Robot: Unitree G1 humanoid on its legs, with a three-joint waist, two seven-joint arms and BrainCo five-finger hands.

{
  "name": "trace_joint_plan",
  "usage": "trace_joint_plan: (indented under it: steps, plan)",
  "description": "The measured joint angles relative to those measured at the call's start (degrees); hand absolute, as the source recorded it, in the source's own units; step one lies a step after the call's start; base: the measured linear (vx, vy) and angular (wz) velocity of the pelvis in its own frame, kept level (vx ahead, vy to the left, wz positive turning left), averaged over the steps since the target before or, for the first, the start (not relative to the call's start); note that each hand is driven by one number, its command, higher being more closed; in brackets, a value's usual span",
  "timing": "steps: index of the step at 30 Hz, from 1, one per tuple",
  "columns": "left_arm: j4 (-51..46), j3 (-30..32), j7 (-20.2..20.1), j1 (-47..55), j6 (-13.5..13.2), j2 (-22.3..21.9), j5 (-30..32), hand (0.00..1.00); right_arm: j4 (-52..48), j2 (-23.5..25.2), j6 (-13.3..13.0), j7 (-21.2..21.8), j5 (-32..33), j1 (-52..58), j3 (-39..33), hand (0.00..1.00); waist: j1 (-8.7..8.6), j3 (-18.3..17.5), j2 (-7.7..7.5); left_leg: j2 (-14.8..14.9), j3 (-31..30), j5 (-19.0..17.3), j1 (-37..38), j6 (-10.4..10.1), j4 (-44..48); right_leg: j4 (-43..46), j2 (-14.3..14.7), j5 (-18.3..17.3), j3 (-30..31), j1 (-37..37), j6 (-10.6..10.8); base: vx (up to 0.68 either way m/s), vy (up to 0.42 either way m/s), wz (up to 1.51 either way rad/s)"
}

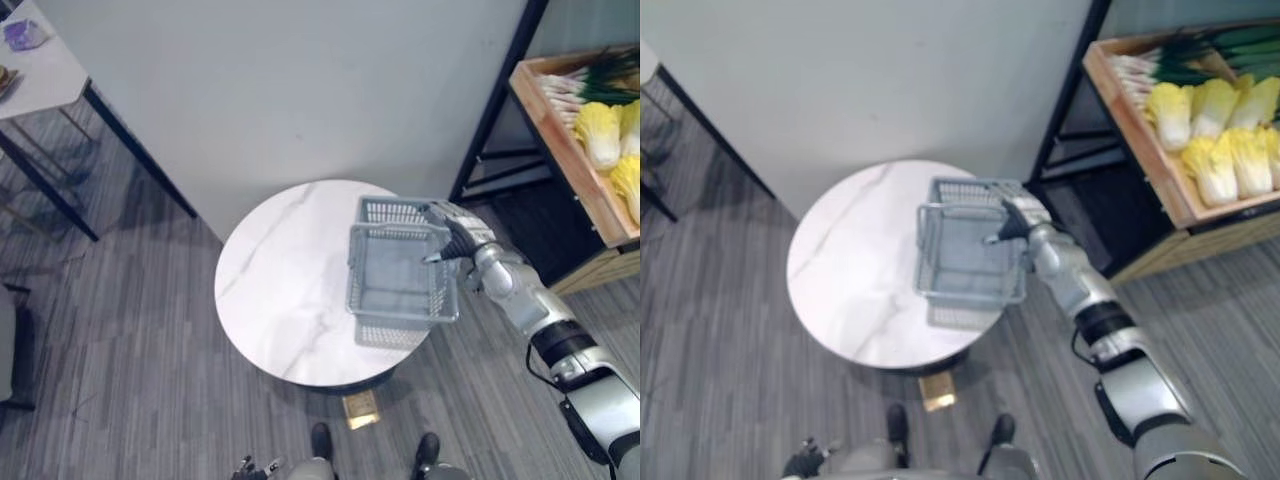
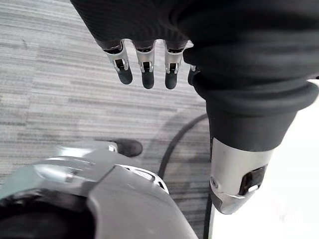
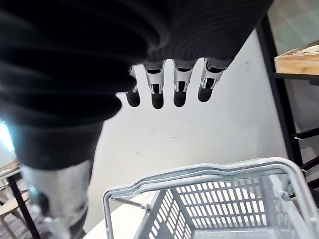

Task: Pick vegetable in the basket

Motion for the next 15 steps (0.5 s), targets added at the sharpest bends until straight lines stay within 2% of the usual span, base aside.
trace_joint_plan:
  steps: [1, 10, 15]
  plan:
    - [-0.09, 0.05, 0.49, -0.23, -0.01, -0.02, -0.01, 0.0, 0.76, 0.07, 0.0, 0.0, -0.04, -1.47, 0.2, 0.0, 0.53, 0.36, -0.1, -0.01, -0.25, 0.28, -0.96, 0.08, 0.0, 0.05, 0.0, 0.19, -0.02, -0.88, -0.13, -0.02, 0.002, 0.05]
    - [-0.17, 0.13, 1.04, -1.01, -0.07, -0.21, -2.11, 0.0, 5.89, 1.04, 1.8, -0.12, -0.04, -8.07, 0.44, 0.0, 1.01, 3.92, -0.46, -0.13, -1.48, 0.93, -3.17, 0.34, 0.0, 0.03, 0.01, 0.52, -0.65, -2.57, -0.41, 0.0, 0.001, 0.04]
    - [-1.88, -0.05, 1.25, -2.33, -0.65, -0.15, -2.16, 0.0, 10.87, 1.2, 2.87, -0.35, -0.08, -12.66, 0.35, 0.0, 1.17, 7.02, -0.56, -0.17, -2.4, 1.09, -3.59, 0.28, 0.0, -0.02, 0.01, 0.52, -1.16, -2.59, -0.41, 0.01, 0.005, 0.06]
